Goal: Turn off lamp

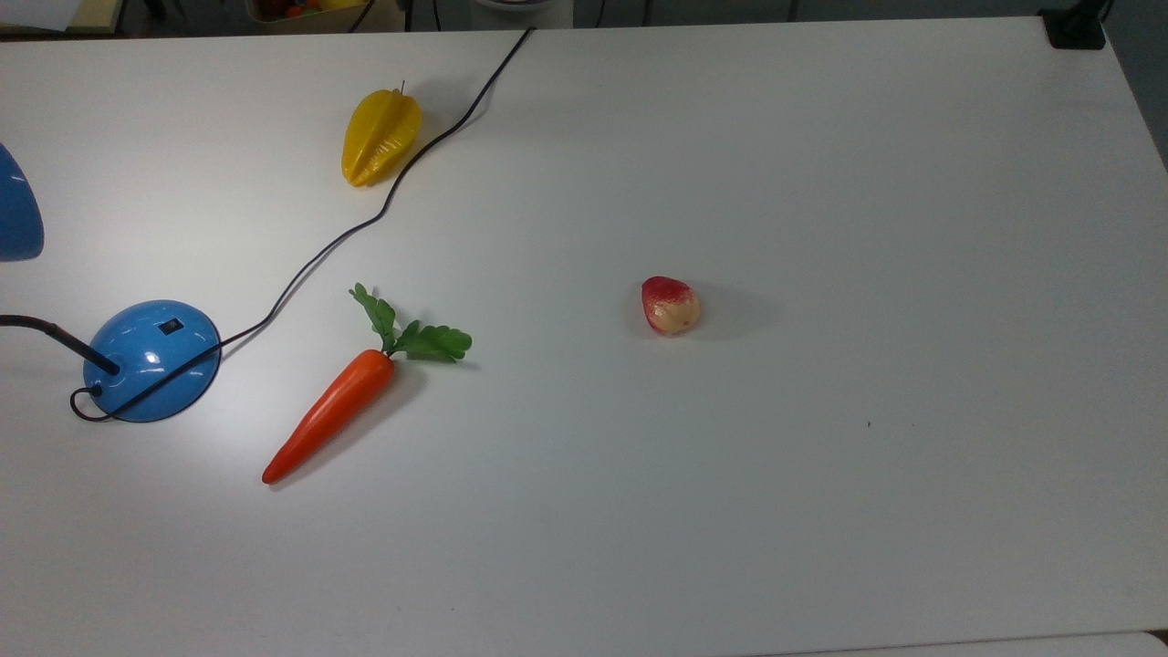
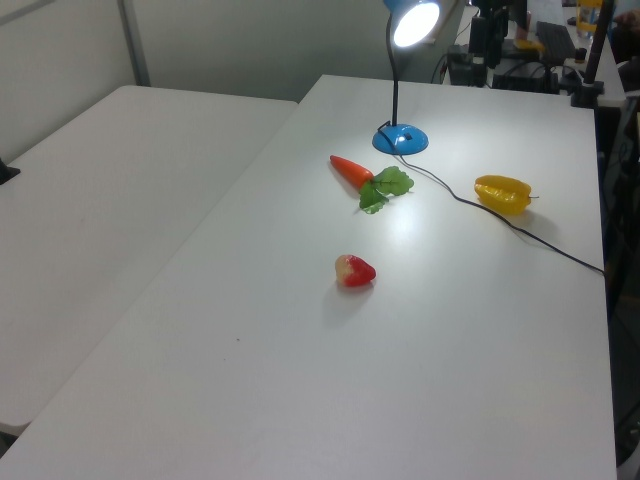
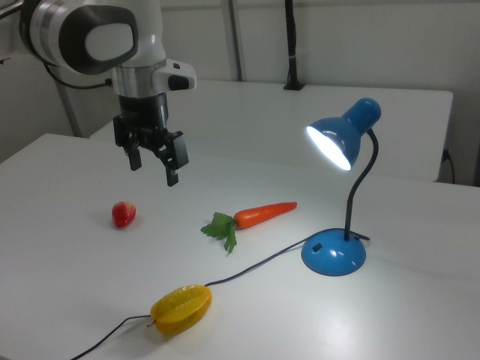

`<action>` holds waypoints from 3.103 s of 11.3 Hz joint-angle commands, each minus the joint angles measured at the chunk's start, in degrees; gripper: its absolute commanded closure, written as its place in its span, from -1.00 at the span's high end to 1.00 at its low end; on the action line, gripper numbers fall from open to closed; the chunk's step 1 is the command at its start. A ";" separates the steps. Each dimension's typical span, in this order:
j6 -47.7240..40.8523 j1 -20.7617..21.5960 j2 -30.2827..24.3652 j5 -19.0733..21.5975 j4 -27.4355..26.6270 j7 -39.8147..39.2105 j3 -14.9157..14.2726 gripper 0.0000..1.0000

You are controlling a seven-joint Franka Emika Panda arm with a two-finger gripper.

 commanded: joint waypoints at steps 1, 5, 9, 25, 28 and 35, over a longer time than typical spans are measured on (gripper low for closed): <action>-2.06 -0.22 -0.34 -0.81 0.79 -1.40 -0.32 1.00; -1.97 -0.22 -0.34 -0.72 0.79 -0.79 -0.24 1.00; -1.36 -0.23 0.02 -0.28 0.79 -0.79 -0.76 0.80; 39.22 -9.97 11.33 3.68 -9.05 16.87 -1.12 -1.00; 48.97 -12.35 16.96 3.50 -8.87 17.40 -1.12 -1.00; 66.49 -13.50 25.85 3.33 -7.74 20.83 -1.20 -1.00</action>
